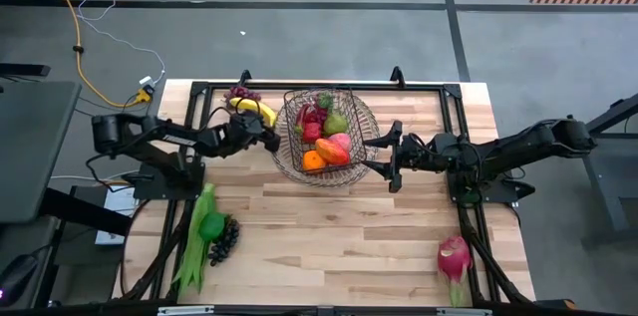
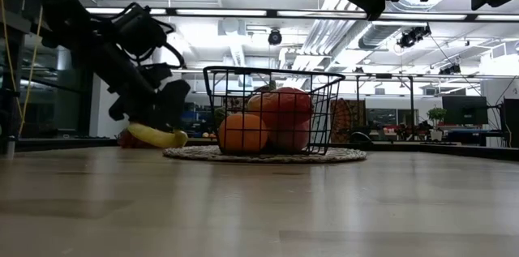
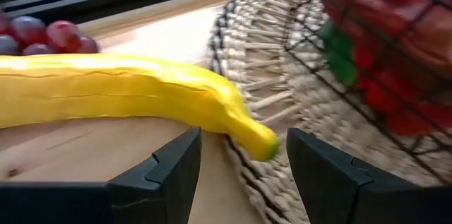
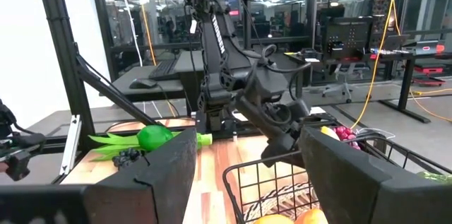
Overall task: Build produce basket
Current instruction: Put the yellow banana into the black wire basket
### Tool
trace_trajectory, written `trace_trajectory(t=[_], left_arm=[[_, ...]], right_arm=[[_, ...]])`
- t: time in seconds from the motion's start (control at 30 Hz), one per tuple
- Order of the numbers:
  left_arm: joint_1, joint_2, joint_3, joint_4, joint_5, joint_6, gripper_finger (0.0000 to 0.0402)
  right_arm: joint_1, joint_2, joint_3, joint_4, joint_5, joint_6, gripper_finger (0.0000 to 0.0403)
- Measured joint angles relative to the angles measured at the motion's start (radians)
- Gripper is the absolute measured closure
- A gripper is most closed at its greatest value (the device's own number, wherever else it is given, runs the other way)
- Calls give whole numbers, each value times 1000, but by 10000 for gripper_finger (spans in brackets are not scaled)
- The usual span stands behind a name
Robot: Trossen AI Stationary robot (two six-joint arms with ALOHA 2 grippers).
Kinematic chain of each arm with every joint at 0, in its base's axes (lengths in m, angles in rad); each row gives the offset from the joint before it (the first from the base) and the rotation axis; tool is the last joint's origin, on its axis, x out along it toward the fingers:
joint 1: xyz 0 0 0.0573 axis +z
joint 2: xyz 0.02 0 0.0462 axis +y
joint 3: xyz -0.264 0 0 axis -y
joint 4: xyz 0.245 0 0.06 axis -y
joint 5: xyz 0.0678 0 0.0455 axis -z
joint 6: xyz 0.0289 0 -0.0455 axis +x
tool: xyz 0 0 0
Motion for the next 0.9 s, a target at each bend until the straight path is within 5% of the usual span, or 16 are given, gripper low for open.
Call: trace_trajectory(t=[0.63, 0.9], left_arm=[[3, 27, 0, 48, -23, 10, 206], [3, 27, 0, 41, -21, 9, 236]], right_arm=[[0, 0, 0, 0, 2, 0, 159], [0, 0, 0, 0, 2, 0, 159]])
